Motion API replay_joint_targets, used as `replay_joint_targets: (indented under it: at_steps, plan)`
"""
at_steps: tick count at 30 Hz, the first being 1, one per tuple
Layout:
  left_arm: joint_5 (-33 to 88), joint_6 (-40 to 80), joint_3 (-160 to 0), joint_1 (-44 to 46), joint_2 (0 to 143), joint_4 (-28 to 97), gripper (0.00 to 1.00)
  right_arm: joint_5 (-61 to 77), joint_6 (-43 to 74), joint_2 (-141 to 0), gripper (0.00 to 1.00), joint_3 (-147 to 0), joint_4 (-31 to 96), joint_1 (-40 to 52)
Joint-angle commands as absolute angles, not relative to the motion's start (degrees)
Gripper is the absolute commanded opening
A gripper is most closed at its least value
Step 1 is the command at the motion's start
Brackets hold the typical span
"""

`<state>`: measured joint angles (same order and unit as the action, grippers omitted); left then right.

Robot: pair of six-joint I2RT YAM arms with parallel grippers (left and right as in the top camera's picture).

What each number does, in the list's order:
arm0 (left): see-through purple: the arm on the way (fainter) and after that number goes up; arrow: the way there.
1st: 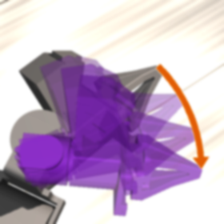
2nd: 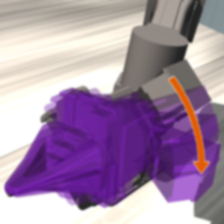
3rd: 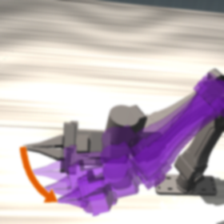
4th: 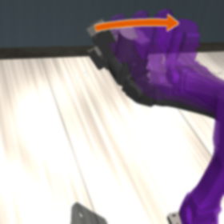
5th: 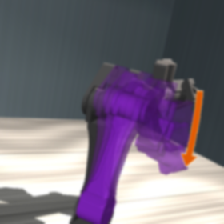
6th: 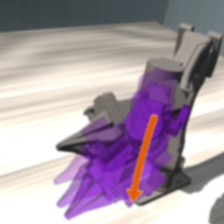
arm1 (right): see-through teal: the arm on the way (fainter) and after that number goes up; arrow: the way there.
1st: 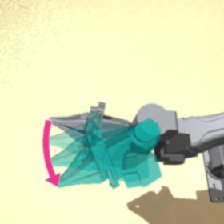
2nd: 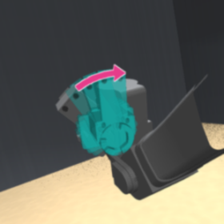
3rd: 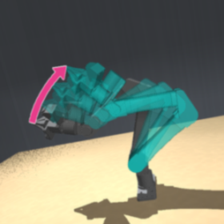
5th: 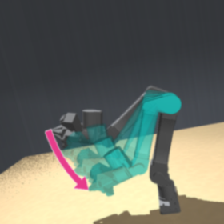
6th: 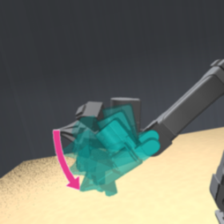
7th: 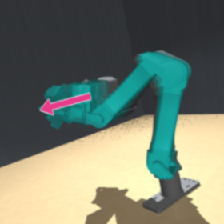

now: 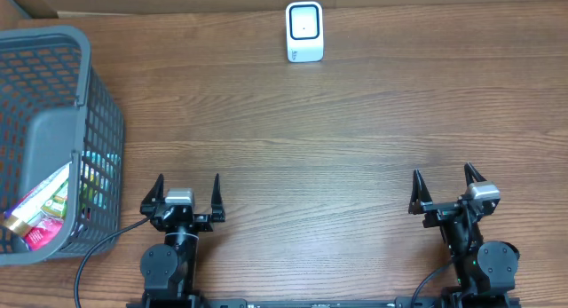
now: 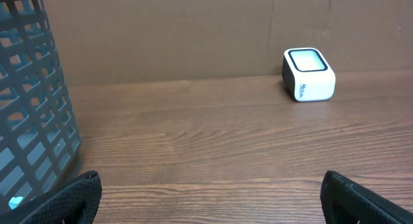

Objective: Scan the item barcode

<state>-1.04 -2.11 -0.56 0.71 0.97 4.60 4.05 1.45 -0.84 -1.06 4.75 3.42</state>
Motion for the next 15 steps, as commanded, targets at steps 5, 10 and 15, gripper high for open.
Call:
replay_joint_targets:
  at_steps: [5, 10, 15]
  plan:
    - [-0.38, -3.25, -0.27, 0.38, 0.62, 4.45, 1.0, 3.49, 1.45, -0.23, 1.0, -0.47, 4.49, 3.68]
    - [-0.38, -3.25, -0.27, 0.38, 0.62, 4.43, 1.0, 3.57, 1.52, -0.23, 1.0, -0.47, 4.51, 3.68]
    - [0.38, -2.79, -0.27, 0.4, 0.62, 4.47, 1.0, 4.12, 3.2, -0.23, 1.0, -0.47, 3.4, 3.68]
